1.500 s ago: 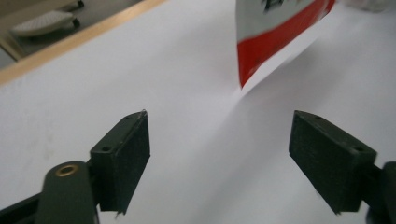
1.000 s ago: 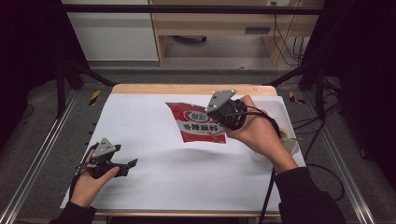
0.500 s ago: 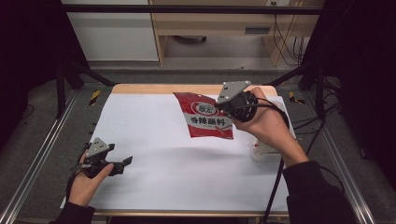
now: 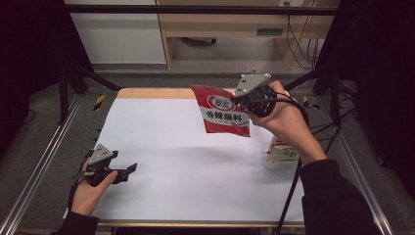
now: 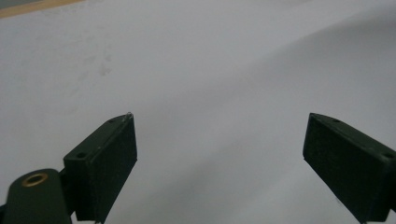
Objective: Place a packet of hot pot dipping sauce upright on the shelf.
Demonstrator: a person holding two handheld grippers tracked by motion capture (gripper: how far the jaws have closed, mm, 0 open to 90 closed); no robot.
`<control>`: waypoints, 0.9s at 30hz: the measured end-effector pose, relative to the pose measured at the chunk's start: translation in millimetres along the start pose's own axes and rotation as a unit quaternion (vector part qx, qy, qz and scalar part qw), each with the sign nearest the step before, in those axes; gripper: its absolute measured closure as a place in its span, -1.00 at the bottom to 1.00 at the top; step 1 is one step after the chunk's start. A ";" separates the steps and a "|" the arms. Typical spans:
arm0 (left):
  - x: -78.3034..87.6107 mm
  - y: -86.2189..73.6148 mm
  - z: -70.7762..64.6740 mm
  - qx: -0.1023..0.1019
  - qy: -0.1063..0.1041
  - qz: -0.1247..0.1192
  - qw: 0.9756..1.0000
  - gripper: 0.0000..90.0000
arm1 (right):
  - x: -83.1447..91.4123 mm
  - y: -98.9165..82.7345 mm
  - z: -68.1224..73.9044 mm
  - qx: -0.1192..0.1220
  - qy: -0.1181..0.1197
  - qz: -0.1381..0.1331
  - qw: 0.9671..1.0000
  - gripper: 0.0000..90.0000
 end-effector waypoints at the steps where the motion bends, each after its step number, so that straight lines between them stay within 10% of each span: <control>1: 0.2 0.0 0.1 -0.001 0.000 0.001 1.000 -0.78 | 0.2 -0.4 -1.3 0.000 -0.002 -0.002 1.000 1.00; 27: 0.8 -0.1 2.1 -0.002 0.005 0.000 1.000 -0.78 | 14.6 -36.8 -50.4 -0.059 -0.080 -0.023 0.995 1.00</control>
Point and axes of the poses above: each handheld gripper's, and its own axes: x roughly backward along the jaws, y roughly out of its top, z roughly to its left, the point moved 5 cm from there along -x, roughly forward along the jaws, and after that the axes turned 5 degrees about x, right-handed, at the moved point
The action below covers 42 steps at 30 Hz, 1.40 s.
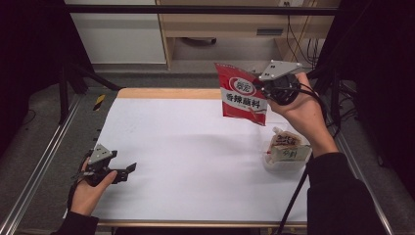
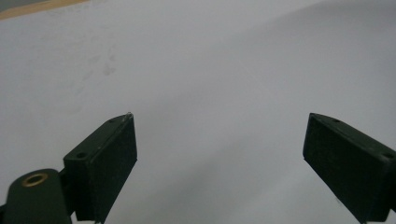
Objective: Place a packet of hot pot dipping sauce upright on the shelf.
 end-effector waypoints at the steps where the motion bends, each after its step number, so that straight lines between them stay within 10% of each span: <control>1: -0.1 0.1 -0.1 0.000 0.000 0.000 1.000 -0.78 | 1.1 -1.5 -2.0 -0.002 -0.001 0.000 1.000 1.00; 42: -2.9 0.0 -4.3 -0.012 -0.001 0.007 1.000 -0.79 | 23.7 -95.5 -45.1 -0.081 -0.063 0.049 0.993 1.00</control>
Point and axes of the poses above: each handheld gripper's, and its own axes: x roughly backward along the jaws, y roughly out of its top, z roughly to its left, the point moved 5 cm from there along -x, roughly forward along the jaws, and after that the axes turned 5 degrees about x, right-handed, at the moved point
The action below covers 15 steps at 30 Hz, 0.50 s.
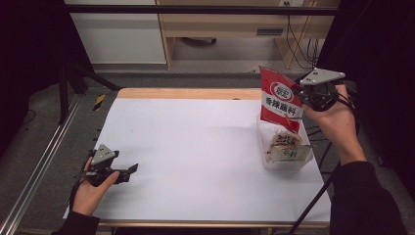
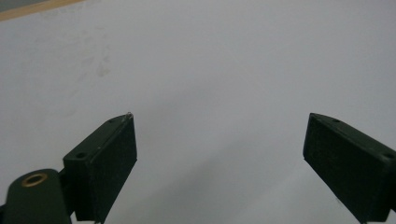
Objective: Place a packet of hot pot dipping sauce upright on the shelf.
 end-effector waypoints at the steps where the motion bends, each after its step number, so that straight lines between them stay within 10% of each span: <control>1: -0.4 0.1 0.4 -0.002 -0.001 0.001 1.000 -0.79 | -2.4 -3.9 -1.2 -0.006 -0.002 0.002 1.000 1.00; 15: -0.4 -0.4 -0.4 0.002 0.000 -0.001 1.000 -0.79 | -33.8 -29.1 6.8 -0.030 0.015 0.011 0.999 1.00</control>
Point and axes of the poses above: each handheld gripper's, and its own axes: x roughly backward along the jaws, y roughly out of its top, z roughly to its left, the point moved 5 cm from there along -x, roughly forward along the jaws, and after that the axes turned 5 degrees about x, right-handed, at the moved point
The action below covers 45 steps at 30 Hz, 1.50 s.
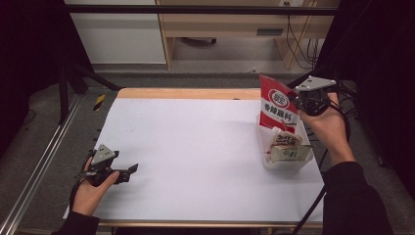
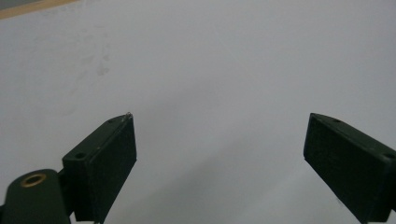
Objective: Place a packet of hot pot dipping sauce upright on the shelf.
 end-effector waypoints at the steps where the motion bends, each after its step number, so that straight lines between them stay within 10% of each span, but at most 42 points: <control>1: 0.0 0.0 -0.1 -0.001 0.000 0.000 1.000 -0.79 | -1.8 -1.7 1.3 -0.002 0.002 -0.001 1.000 1.00; 21: -0.7 0.3 -3.7 -0.008 -0.002 0.004 1.000 -0.79 | 12.8 -45.9 2.8 -0.061 -0.008 0.020 0.998 0.93; 27: -1.0 0.1 -4.1 -0.009 -0.002 0.005 1.000 -0.79 | 17.9 -45.9 3.1 -0.065 -0.014 0.021 0.998 0.63; 35: -1.3 -0.3 -4.5 -0.009 -0.002 0.006 1.000 -0.79 | 27.3 -35.5 8.2 -0.052 -0.032 0.031 0.998 -0.32; 45: -1.2 0.0 -4.6 -0.010 -0.002 0.005 1.000 -0.79 | 60.9 1.1 28.0 -0.029 -0.043 -0.008 0.999 -0.58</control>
Point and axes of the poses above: each handheld gripper's, and its own axes: x roughly backward along the jaws, y roughly out of its top, z roughly to its left, the point moved 5 cm from there along -x, roughly forward along the jaws, and after that the axes turned 5 degrees about x, right-handed, at the moved point
